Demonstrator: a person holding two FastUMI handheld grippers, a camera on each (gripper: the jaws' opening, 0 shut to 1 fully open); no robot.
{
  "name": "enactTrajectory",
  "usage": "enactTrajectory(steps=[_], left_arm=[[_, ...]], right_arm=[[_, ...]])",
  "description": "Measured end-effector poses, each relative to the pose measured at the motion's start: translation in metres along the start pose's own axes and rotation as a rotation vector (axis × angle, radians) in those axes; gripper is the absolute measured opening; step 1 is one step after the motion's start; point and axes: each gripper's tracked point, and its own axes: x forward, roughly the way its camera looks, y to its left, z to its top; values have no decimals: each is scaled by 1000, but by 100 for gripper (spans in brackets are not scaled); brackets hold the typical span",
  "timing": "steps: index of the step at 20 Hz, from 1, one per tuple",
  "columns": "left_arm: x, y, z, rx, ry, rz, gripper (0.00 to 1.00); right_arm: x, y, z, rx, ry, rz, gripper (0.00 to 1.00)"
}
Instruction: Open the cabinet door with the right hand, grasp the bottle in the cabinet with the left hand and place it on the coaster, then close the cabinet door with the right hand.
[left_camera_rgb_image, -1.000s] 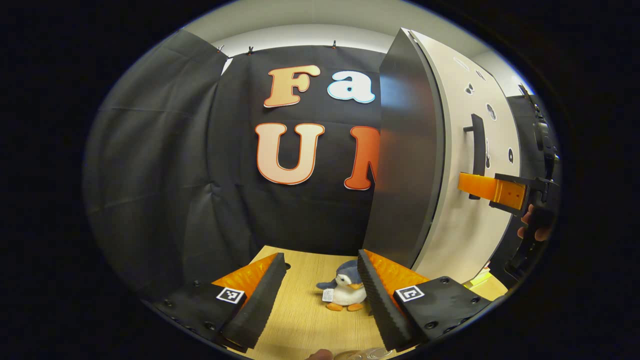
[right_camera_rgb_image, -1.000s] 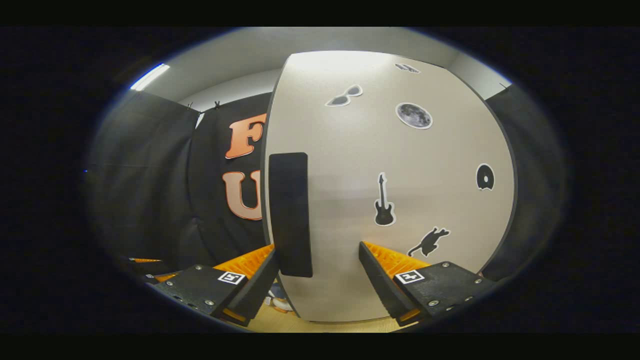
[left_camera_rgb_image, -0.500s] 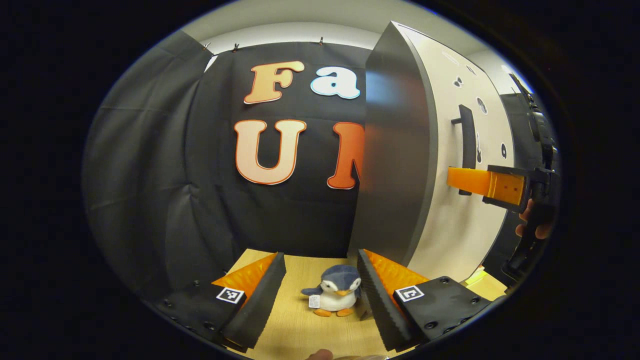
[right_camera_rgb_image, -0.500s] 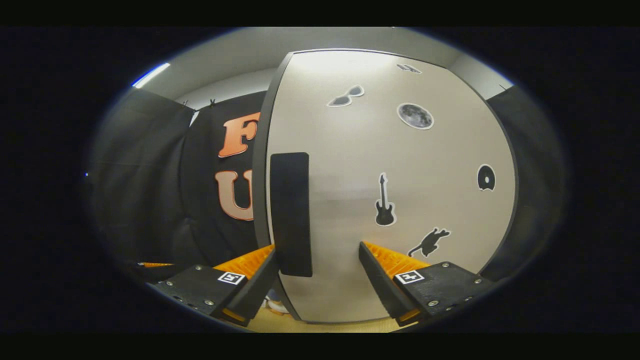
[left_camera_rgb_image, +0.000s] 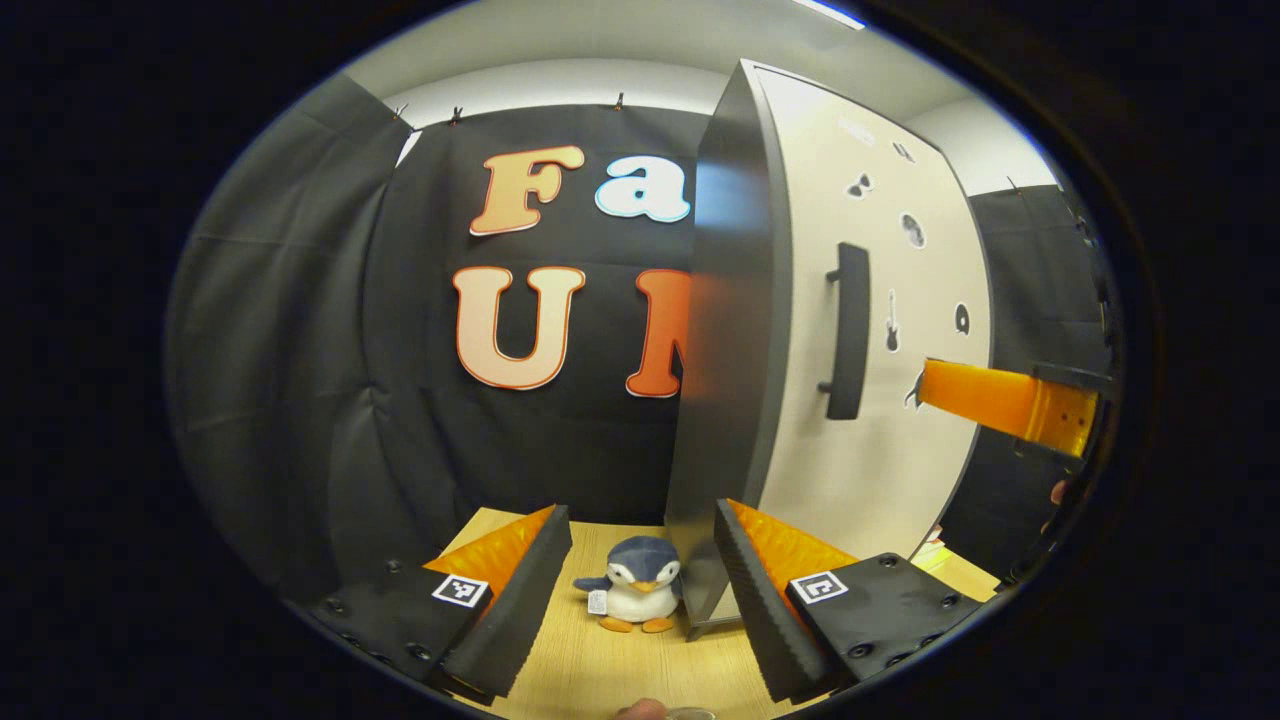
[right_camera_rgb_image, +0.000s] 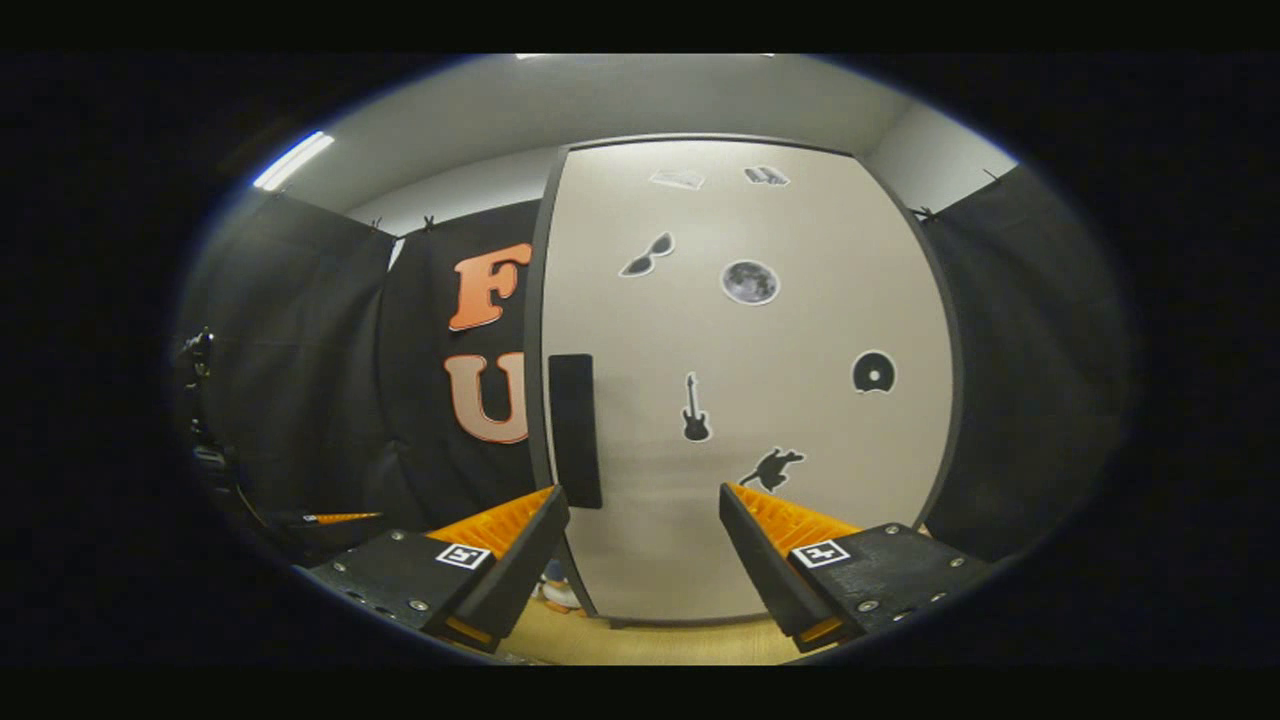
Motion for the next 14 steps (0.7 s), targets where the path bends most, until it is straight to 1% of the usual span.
enactTrajectory(steps=[2, 4, 8, 9, 10, 11, 13, 14], left_arm=[[-24, -14, 16, 10, -32, 16, 94], [-53, -24, 22, 29, -36, 46, 95], [-107, -55, 29, 9, -42, 43, 94], [-118, -58, 28, 21, -34, 61, 94], [-129, -62, 28, 25, -39, 64, 93], [-137, -70, 32, 23, -51, 64, 94], [-154, -80, 36, 26, -65, 63, 93], [-160, -83, 38, 32, -67, 66, 94]], right_arm=[[-32, -19, 3, 4, 5, -27, 94], [-68, -35, 1, 20, 26, -42, 94], [-134, -59, 2, 1, 32, -56, 94], [-148, -62, 2, -2, 36, -56, 94], [-161, -66, 2, -7, 39, -57, 94], [-172, -70, 3, -13, 39, -65, 94], [-191, -76, 3, -24, 37, -69, 93], [-199, -77, 4, -24, 36, -70, 94]])
